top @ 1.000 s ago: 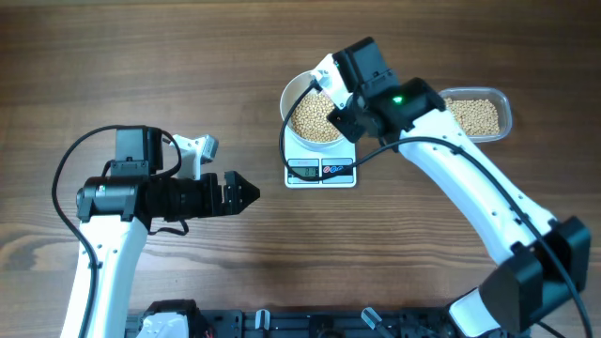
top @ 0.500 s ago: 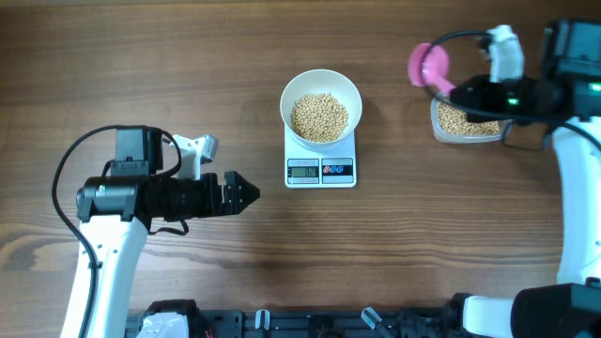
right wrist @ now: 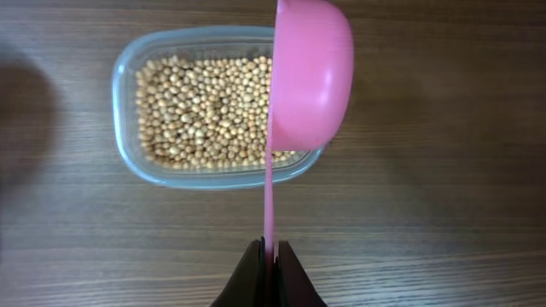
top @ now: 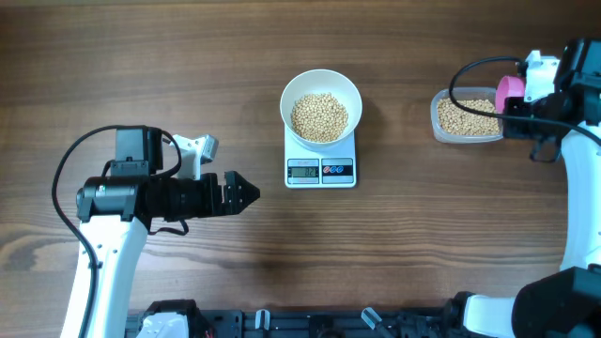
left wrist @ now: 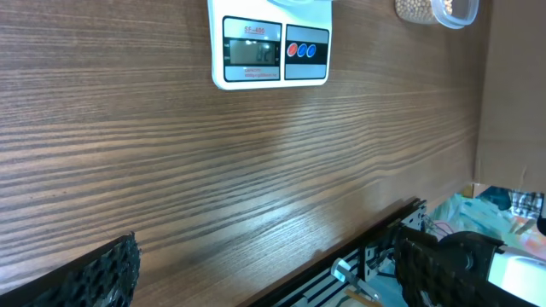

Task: Scoop item into bowl and weigh 150g on scale
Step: 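Move the empty pink scoop right back over the soybean tub, then push the pink scoop down into the soybeans with the right gripper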

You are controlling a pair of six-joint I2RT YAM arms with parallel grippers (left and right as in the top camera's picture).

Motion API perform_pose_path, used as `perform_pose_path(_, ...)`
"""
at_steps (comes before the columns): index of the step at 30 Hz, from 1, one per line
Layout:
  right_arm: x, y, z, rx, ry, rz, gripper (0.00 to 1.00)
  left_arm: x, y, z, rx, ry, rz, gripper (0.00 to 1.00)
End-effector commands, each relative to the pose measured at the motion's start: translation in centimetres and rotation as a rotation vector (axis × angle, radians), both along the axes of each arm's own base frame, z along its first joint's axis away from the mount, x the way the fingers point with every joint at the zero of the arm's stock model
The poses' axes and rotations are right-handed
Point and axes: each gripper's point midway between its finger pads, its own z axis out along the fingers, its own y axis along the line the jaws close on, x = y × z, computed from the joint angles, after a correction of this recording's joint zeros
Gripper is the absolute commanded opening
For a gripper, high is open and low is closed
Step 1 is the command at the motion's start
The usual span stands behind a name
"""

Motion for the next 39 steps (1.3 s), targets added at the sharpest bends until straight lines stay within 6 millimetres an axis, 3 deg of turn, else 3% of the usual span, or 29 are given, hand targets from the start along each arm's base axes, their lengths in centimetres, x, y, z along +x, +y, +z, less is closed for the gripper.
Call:
perform_pose_path(1, 0.2, -0.5, -1.7, -0.017, 0.047, -0.001, 0.04, 0.0, 0.1, -0.3, 0.004, 0.001, -0.012, 1.00)
perform_pose_path(13, 0.8, 1.3, -5.2, 0.021, 0.143, 0.027, 0.04, 0.0, 0.1, -0.3, 0.004, 0.001, -0.012, 1.00)
perform_pose_path(24, -1.2, 2.2, -8.5, 0.058, 0.249, -0.009, 0.04, 0.0, 0.1, -0.3, 0.004, 0.001, -0.012, 1.00)
perform_pose_path(33, -0.3, 6.3, -8.2, 0.287, 0.198, 0.066, 0.04, 0.0, 0.1, -0.3, 0.004, 0.001, -0.012, 1.00)
perform_pose_path(39, -0.4, 6.6, -8.1, 0.304, 0.197, 0.072, 0.04, 0.0, 0.1, -0.3, 0.004, 0.001, -0.012, 1.00)
